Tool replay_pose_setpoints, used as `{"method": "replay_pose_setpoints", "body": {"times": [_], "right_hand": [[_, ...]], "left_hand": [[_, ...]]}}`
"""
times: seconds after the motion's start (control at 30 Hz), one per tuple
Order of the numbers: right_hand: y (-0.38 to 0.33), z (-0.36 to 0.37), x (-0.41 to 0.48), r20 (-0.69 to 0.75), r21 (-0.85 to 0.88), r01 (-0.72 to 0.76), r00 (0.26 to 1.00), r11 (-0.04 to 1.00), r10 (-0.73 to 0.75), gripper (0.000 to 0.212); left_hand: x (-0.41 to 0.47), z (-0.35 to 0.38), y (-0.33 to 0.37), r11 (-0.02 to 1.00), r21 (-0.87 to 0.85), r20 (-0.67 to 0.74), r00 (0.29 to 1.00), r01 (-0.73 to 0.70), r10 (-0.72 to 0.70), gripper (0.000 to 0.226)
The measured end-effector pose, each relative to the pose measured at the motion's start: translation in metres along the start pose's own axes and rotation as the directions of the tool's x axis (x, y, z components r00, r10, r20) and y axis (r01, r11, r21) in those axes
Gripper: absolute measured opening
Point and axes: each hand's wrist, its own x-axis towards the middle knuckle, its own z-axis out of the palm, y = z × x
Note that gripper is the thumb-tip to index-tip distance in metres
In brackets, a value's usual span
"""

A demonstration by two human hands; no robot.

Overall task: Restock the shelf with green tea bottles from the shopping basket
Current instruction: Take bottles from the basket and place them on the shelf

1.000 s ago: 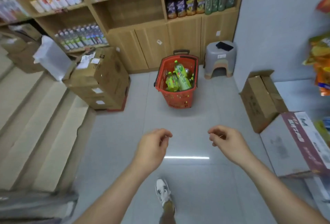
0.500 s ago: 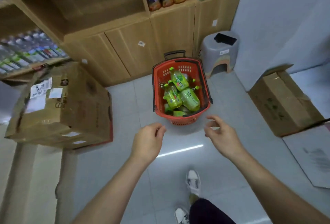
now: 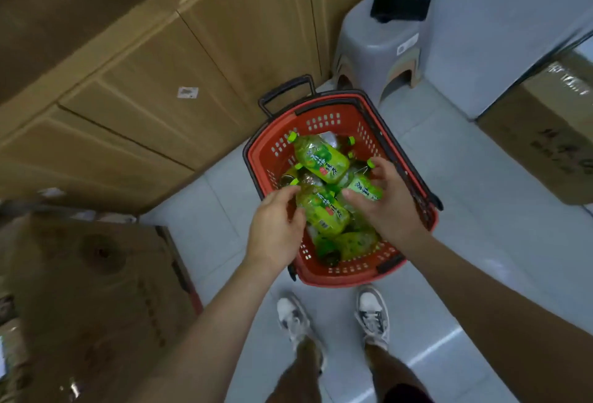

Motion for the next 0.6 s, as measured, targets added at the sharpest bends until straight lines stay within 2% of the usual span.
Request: {"method": "replay_pose_setpoints", "body": {"times": [0.07,0.23,0.33,0.47,0.53,0.6], "right_hand": [[0.006,0.028,0.037,0.012,-0.059,0.003,1.000,0.998,-0.002,0.089],[0.035,0.096,0.122,-0.006,-0.162,-0.060,0.998,0.985,0.060,0.091],[0.062,0.138,0.167,-0.029,-0.209,-0.081,0.997,0.975,0.076,0.095],[0.087,0.175,0.207,0.008,-0.385,-0.113,0.992,0.916,0.125,0.110],[0.094,0.184,0.222,-0.015,-0.476,-0.144,0.988,0.868,0.155,0.115],[0.097,0.190,0.232,-0.069,-0.538,-0.166,0.986,0.826,0.153,0.118]], "left_hand": [[0.048,0.010,-0.020,1.000,-0.028,0.041,0.999,0.008,-0.007,0.039],[0.169,0.047,-0.077,0.998,-0.066,0.177,0.984,-0.017,0.029,0.043],[0.234,0.074,-0.110,0.998,-0.054,0.270,0.962,-0.028,0.041,0.056],[0.290,0.101,-0.134,1.000,0.006,0.408,0.913,-0.023,0.018,0.073],[0.311,0.112,-0.135,1.000,0.025,0.421,0.907,0.005,-0.016,0.070],[0.326,0.115,-0.137,0.996,0.075,0.368,0.930,-0.043,0.012,0.048]]}}
